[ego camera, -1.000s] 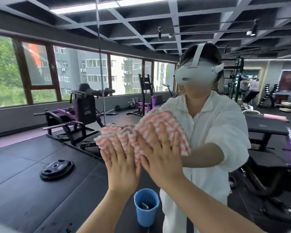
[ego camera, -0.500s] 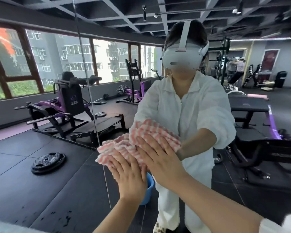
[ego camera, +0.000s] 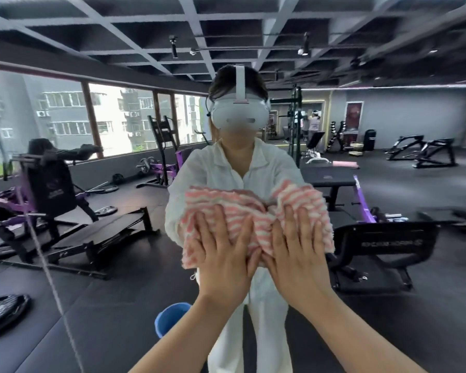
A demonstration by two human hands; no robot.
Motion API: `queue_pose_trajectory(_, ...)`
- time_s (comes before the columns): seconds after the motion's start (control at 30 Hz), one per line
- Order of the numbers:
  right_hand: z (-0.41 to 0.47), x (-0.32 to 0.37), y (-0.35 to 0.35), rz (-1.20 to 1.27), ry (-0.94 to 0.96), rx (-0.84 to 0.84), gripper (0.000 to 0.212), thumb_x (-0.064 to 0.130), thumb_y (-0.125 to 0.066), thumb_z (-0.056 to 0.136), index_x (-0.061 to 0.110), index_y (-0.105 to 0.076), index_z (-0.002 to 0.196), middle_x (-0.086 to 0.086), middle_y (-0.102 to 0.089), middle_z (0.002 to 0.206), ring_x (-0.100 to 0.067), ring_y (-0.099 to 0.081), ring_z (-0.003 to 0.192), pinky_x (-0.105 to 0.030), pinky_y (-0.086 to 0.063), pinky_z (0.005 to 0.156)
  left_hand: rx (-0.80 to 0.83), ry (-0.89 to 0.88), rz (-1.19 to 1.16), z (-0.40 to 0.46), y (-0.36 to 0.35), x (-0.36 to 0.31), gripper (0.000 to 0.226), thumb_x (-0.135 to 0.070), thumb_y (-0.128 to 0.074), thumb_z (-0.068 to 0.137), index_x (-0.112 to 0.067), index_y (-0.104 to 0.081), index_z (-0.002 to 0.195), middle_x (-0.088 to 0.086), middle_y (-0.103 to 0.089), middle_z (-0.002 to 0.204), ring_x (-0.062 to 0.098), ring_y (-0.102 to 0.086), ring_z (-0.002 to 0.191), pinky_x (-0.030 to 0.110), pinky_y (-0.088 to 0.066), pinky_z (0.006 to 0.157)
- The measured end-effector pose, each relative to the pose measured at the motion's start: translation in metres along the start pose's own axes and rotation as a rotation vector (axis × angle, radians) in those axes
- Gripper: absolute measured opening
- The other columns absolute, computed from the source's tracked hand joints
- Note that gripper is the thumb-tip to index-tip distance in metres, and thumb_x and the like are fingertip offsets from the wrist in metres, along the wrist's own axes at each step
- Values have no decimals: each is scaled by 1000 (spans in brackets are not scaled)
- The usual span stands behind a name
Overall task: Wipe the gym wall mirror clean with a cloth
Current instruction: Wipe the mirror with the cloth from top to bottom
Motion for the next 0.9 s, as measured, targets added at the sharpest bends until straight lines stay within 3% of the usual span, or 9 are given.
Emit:
queue_pose_trajectory(0.07, -8, -30, 3, -13, -77, 14, 59, 44, -10, 104, 3, -18, 146, -24, -1, 157, -37, 10, 146, -51, -1, 118, -16, -64, 3, 14, -4, -31, 56, -56, -10, 98, -37, -5, 150, 11, 20, 157, 40, 18, 143, 51, 11, 112)
queue_pose_trajectory(0.17, -25, -63, 3, -4, -177, 34, 62, 44, -10, 104, -4, -27, 139, -31, -18, 147, -45, -7, 143, -50, -1, 117, -34, -155, 19, 25, -8, -71, 55, -55, -25, 95, -35, -23, 146, 9, 18, 158, 42, 4, 142, 52, 9, 113)
queue_pose_trajectory(0.27, -51, -81, 0, 17, -269, 80, 61, 43, -11, 104, -7, -33, 131, -35, -20, 143, -52, -20, 134, -54, -7, 113, -56, -260, 23, 22, -14, -100, 54, -52, -32, 89, -35, -30, 141, 6, 17, 158, 36, 16, 144, 50, 7, 114)
queue_pose_trajectory(0.4, -102, -71, -10, 47, -399, 192, 62, 41, -7, 104, -9, -32, 130, -37, -20, 143, -50, -9, 141, -56, -9, 111, 3, -412, 37, -13, -30, -118, 54, -47, -32, 89, -34, -31, 141, 8, 11, 159, 31, 9, 146, 49, -8, 113)
queue_pose_trajectory(0.47, -128, -57, -14, 78, -387, 215, 62, 41, -8, 104, -9, -32, 133, -37, -22, 141, -43, 4, 145, -57, -13, 110, 36, -471, 59, -42, -38, -115, 53, -45, -34, 89, -34, -33, 140, 8, 5, 160, 29, 10, 146, 47, -5, 115)
queue_pose_trajectory(0.57, -144, -46, -14, 100, -332, 220, 61, 42, -11, 105, -5, -26, 141, -34, -9, 152, -43, 4, 145, -57, -17, 109, 34, -490, 62, -66, -41, -98, 57, -46, -33, 92, -35, -22, 148, 2, 8, 160, 25, 7, 147, 44, -1, 117)
queue_pose_trajectory(0.63, -132, -52, -12, 106, -314, 215, 62, 44, -11, 104, -4, -29, 138, -31, -1, 155, -48, -5, 143, -58, -17, 109, -7, -495, 83, -54, -36, -91, 57, -48, -21, 100, -33, -5, 152, 0, 9, 160, 25, 7, 147, 43, 1, 118)
queue_pose_trajectory(0.7, -102, -68, -8, 112, -332, 177, 63, 46, -11, 103, -4, -31, 135, -34, -10, 151, -53, -17, 136, -62, -21, 105, -61, -484, 99, -22, -25, -89, 58, -50, -19, 100, -32, -2, 153, 3, 10, 160, 28, 8, 147, 46, 5, 118)
queue_pose_trajectory(0.9, 21, -133, 21, 50, -343, -24, 76, 61, -13, 99, 8, 1, 151, -33, -13, 152, -52, -13, 139, -60, -2, 114, -161, -387, 115, 96, 17, -99, 63, -63, -12, 96, -32, -4, 150, 11, 24, 156, 34, 20, 143, 47, 19, 113)
Point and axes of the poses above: each hand's wrist, its own z-axis towards the middle knuckle, its own y-axis out of the back of the hand, x = y × z, the point moved 5 cm from there along z, towards the middle knuckle
